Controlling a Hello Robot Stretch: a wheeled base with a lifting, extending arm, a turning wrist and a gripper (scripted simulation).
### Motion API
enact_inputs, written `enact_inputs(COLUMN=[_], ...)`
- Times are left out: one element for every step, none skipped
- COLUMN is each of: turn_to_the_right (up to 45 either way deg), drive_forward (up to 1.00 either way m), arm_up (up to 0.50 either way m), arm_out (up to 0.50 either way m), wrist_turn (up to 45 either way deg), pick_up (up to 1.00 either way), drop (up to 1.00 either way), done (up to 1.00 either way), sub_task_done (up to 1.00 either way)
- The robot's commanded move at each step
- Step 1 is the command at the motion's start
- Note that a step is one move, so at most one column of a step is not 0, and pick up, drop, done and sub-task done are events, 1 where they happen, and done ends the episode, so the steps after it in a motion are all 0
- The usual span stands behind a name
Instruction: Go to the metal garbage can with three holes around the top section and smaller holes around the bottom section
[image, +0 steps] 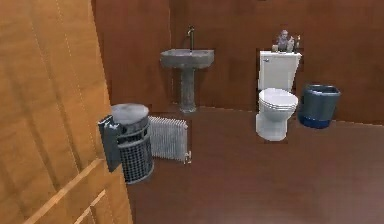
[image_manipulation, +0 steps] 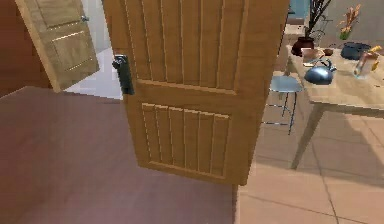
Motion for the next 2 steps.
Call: enact_inputs(turn_to_the_right=[12.0,0.0], drive_forward=[0.00,0.65], arm_up=[0.00,0.00], arm_out=[0.00,0.00], wrist_turn=[0.0,0.0], pick_up=[0.00,0.00], drop=[0.00,0.00], done=[0.00,0.00], sub_task_done=[0.00,0.00])
